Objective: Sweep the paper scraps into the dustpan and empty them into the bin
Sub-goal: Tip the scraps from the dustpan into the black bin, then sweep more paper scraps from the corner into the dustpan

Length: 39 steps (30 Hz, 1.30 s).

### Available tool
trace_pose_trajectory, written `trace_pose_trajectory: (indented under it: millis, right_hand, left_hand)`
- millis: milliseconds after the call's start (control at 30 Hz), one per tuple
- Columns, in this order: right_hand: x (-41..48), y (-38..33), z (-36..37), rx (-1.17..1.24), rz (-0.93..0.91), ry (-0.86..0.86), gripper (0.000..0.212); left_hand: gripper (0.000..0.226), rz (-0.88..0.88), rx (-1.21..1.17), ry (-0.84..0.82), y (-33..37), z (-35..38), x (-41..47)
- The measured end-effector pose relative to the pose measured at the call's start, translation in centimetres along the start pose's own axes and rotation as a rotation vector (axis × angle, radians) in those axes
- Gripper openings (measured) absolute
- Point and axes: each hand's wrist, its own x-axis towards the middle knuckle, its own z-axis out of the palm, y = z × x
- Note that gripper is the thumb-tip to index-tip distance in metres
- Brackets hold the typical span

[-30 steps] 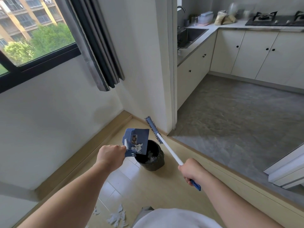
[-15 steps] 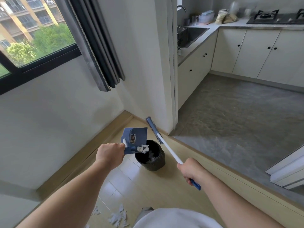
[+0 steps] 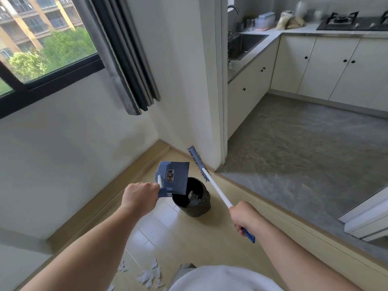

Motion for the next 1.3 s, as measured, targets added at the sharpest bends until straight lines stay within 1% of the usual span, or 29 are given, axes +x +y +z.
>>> trace_pose_trajectory:
  millis: [67,100,133,267,400,600,733,800,900,1000,1033,1167,1300]
  right_hand:
    - [0.1,0.0,0.1,-0.005,-0.015,0.022,0.006]
    - [0.0,0.0,0.1,-0.015,-0.03,0.029,0.004]
    - [0.0,0.0,0.2,-0.029,-0.042,0.022,0.008]
    - [0.0,0.1,0.3,-0.066,-0.05,-0.018,0.01]
    - [-0.1,0.0,0.7,-0.055,-0.047,-0.007,0.012]
    - [-0.6,-0.6,2.0,-0.042,-0.029,0.005,0.014]
    - [-1.3,-1.7,4.0,-0.107,0.012,0.037,0.024]
    - [-2.0,-2.4,5.3,-0.113,0.012,0.051,0.028]
    - [-3.5,-3.4,7.3,-0.075,-0.049,0.056,0.031]
    - [-5.2,-4.6,10.1,-0.085,-0.095,0.037,0.024]
    - [-5.7,-5.0,11.2,-0.097,-0.106,0.03,0.023]
    - [-7.8,-6.1,16.0,-0.183,-0.148,-0.015,0.023]
    - [-9.4,-6.7,21.4,-0.36,-0.168,-0.086,0.017]
  left_hand:
    - [0.022,-0.033,-0.022,0.004,0.1,-0.2,-0.1]
    - [0.022,-0.035,-0.012,0.006,0.1,-0.1,0.0]
    - [0.021,-0.032,-0.01,-0.004,0.1,-0.3,0.0]
    - [0.021,-0.069,-0.024,-0.004,0.1,-0.6,-0.2]
    - [0.022,-0.071,-0.032,-0.006,-0.2,-0.5,-0.7]
    - [0.027,-0.155,-0.083,0.015,-1.3,0.3,-2.0]
    - [0.029,-0.214,-0.135,0.009,-2.4,1.1,-3.8]
    - [0.034,-0.318,-0.219,0.017,-3.5,1.4,-4.9]
    - [0.041,-0.546,-0.388,0.032,-5.7,1.7,-6.9]
    - [0.042,-0.791,-0.545,0.033,-8.5,2.5,-10.3]
    - [0.043,-0.847,-0.578,0.03,-9.3,3.0,-11.7]
    - [0.042,-0.977,-0.681,-0.023,-11.6,4.9,-18.3]
    - [0.038,-1.103,-0.76,-0.119,-12.7,8.0,-25.8]
